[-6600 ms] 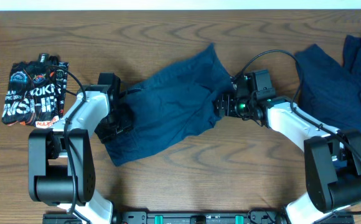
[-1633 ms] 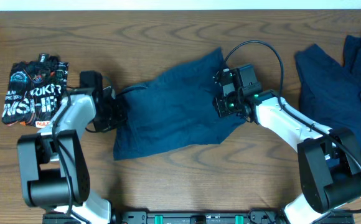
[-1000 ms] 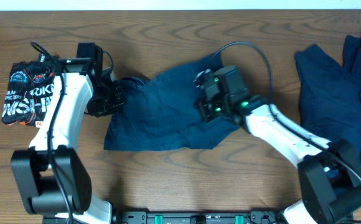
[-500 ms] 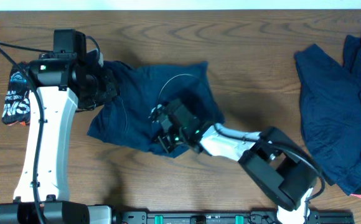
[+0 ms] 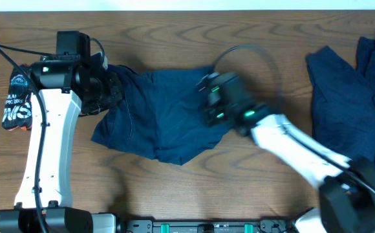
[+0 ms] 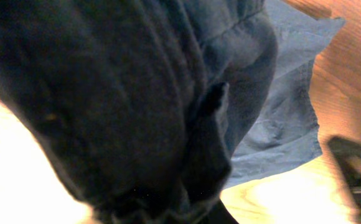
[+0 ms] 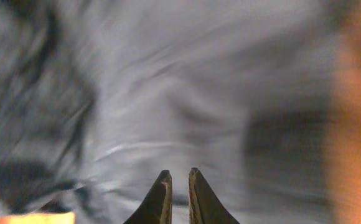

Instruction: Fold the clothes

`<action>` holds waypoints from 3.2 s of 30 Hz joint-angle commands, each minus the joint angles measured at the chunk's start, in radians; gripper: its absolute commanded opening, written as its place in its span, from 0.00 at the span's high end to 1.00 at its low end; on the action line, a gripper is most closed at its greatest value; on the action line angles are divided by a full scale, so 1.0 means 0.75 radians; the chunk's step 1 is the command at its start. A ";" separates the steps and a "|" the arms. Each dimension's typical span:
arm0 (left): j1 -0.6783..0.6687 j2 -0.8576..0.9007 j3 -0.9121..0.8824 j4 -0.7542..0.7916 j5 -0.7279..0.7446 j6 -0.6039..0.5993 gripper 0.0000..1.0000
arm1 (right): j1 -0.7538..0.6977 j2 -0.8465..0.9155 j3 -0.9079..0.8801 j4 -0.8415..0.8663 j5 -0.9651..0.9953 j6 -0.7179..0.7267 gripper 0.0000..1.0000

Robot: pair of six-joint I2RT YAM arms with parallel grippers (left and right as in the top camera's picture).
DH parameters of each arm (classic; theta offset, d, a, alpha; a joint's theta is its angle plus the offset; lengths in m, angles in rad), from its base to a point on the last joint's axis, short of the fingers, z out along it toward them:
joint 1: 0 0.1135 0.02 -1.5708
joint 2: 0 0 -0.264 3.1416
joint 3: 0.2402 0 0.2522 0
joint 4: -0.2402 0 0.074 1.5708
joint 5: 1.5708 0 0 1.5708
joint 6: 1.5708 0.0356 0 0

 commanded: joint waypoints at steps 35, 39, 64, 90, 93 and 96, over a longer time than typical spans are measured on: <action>-0.670 0.339 0.012 0.584 0.064 -0.426 0.43 | -0.053 0.388 0.009 -0.270 -0.161 -0.103 0.92; -0.626 0.279 0.014 0.569 0.082 -0.290 0.43 | -0.153 0.251 0.061 -0.469 -0.057 -0.102 0.91; -0.309 0.616 0.008 0.395 -0.109 -0.159 0.43 | -0.071 0.147 0.189 -0.482 -0.432 -0.128 0.83; -0.405 0.456 -0.091 0.076 0.048 -0.139 0.40 | -0.423 0.468 0.684 -0.903 0.487 0.007 0.79; -0.386 0.356 -0.091 0.358 -0.118 -0.090 0.23 | -0.417 0.431 0.812 -1.024 0.390 0.006 0.78; -0.376 0.334 -0.091 0.639 -0.120 0.030 0.22 | -0.381 0.367 0.867 -1.099 0.304 0.006 0.77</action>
